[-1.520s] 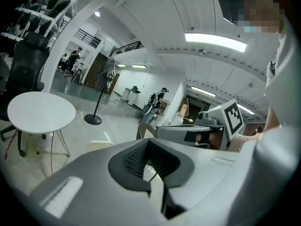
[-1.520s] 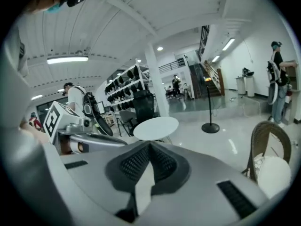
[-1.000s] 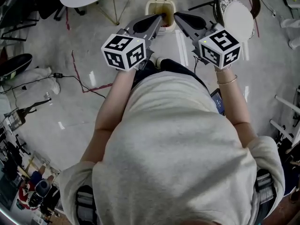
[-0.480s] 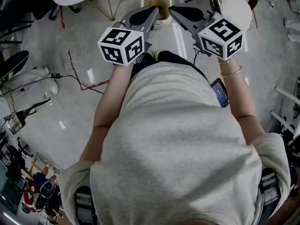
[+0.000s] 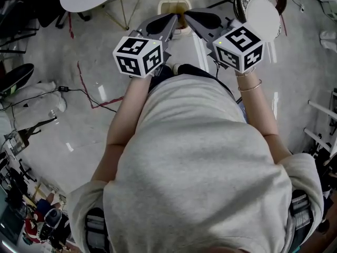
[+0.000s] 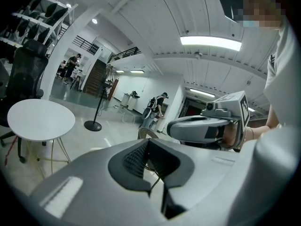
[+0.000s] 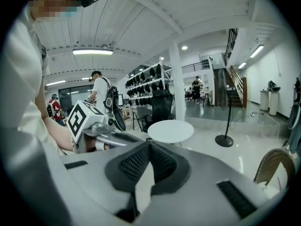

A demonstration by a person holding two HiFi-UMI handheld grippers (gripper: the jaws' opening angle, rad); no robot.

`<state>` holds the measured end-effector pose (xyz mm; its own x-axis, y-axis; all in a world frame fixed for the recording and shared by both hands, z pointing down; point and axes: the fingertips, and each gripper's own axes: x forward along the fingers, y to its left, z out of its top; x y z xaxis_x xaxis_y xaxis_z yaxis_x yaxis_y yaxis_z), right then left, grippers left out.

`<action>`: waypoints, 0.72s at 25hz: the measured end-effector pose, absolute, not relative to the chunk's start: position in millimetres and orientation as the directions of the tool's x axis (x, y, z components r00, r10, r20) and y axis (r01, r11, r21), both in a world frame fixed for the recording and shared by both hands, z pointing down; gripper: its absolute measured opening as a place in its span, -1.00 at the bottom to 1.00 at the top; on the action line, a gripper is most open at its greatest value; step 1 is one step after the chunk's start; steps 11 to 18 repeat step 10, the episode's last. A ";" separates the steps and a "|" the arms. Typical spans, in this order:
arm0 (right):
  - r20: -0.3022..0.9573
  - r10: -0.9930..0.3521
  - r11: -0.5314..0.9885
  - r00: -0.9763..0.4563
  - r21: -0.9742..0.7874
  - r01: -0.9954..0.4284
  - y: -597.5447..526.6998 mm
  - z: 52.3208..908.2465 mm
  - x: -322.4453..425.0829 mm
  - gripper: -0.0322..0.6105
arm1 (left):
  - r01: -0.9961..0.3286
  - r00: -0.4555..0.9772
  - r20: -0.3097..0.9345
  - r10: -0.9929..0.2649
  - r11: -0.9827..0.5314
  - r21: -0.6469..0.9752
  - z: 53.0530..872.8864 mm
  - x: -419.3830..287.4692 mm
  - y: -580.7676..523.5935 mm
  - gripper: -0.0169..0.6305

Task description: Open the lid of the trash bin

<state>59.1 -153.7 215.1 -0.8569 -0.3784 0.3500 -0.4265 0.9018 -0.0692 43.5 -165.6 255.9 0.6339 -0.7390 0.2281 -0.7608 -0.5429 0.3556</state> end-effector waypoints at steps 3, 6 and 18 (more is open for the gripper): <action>0.332 -0.413 0.881 -0.848 -0.089 -0.464 -154.9 220.8 58.6 -0.88 | -0.769 0.620 0.223 -0.752 -0.527 0.361 255.7 42.9 -170.4 -0.92; 0.332 -0.500 0.827 -0.800 -0.092 -0.555 -160.4 229.0 65.1 -0.88 | -0.777 0.612 0.227 -0.758 -0.520 0.355 255.8 40.1 -171.3 -0.92; 0.332 -0.574 0.764 -0.748 -0.111 -0.635 -162.4 237.0 77.0 -0.88 | -0.780 0.609 0.244 -0.754 -0.514 0.359 261.0 39.0 -165.4 -0.92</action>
